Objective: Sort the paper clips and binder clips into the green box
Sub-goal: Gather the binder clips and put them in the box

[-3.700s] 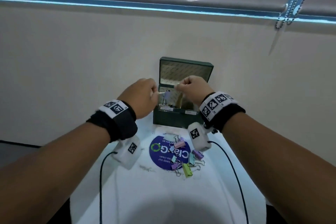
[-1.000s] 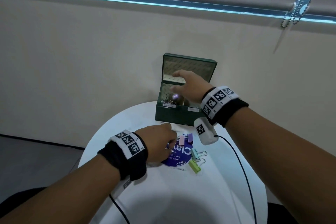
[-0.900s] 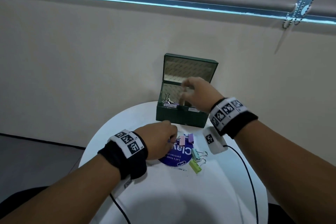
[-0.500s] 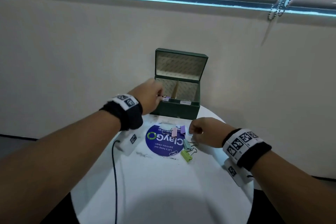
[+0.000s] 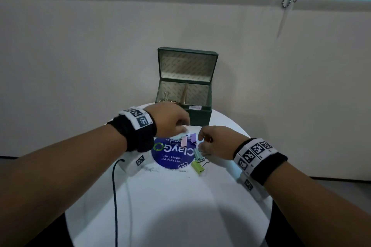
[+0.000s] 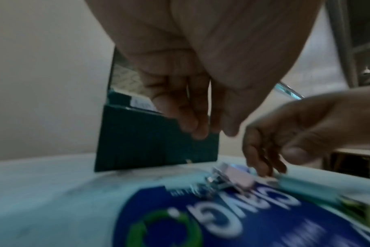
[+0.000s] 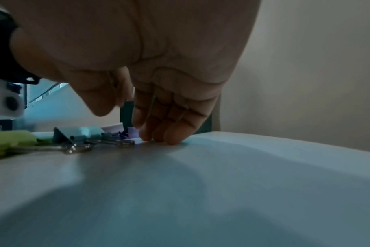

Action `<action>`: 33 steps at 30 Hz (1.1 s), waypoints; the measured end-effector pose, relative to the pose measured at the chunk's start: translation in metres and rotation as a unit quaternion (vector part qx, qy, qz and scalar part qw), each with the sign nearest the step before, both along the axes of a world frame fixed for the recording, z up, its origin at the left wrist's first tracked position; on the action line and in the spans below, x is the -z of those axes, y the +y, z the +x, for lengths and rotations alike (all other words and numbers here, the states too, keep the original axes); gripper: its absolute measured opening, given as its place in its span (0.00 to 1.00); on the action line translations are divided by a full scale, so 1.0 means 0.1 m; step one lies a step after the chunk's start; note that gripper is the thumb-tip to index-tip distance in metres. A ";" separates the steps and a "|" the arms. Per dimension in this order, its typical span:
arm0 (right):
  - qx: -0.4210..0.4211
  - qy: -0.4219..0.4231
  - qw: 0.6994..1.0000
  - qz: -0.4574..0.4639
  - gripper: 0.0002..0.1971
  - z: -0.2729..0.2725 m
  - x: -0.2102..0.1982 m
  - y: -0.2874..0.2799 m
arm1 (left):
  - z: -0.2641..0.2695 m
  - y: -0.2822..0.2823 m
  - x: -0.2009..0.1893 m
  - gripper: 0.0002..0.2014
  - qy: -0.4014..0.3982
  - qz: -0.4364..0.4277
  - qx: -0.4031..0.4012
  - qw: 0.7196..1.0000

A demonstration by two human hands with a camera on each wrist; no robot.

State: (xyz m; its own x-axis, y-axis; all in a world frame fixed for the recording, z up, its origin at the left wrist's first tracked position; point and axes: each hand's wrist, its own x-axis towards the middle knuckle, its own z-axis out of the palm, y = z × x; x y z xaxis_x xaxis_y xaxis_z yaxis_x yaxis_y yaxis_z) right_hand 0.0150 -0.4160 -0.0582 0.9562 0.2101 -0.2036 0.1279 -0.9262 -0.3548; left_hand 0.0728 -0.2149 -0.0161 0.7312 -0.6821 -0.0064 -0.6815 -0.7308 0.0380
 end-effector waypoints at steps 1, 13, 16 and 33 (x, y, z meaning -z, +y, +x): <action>-0.004 0.003 1.000 0.000 0.11 0.00 0.00 0.00 | -0.05 -0.03 0.05 0.18 0.037 0.049 -0.010 0.998; 0.002 -0.064 0.997 0.041 0.09 -0.04 0.07 -0.01 | -0.05 -0.04 0.14 0.12 0.072 -0.018 -0.054 0.996; -0.005 -0.090 0.994 0.068 0.10 -0.03 0.05 -0.03 | -0.06 -0.04 0.11 0.11 0.087 -0.091 -0.038 0.991; -0.104 0.023 0.994 0.002 0.19 -0.29 0.02 0.00 | 0.01 -0.27 0.22 0.20 0.088 0.138 -0.021 0.986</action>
State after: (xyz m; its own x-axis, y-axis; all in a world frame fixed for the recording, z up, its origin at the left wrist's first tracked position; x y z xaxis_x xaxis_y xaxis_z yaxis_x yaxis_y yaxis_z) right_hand -0.0144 -0.4155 -0.0605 0.8821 0.4027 -0.2443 0.2998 -0.8801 -0.3681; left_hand 0.0737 -0.2417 -0.0382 0.7296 -0.6060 -0.3169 -0.6512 -0.7571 -0.0518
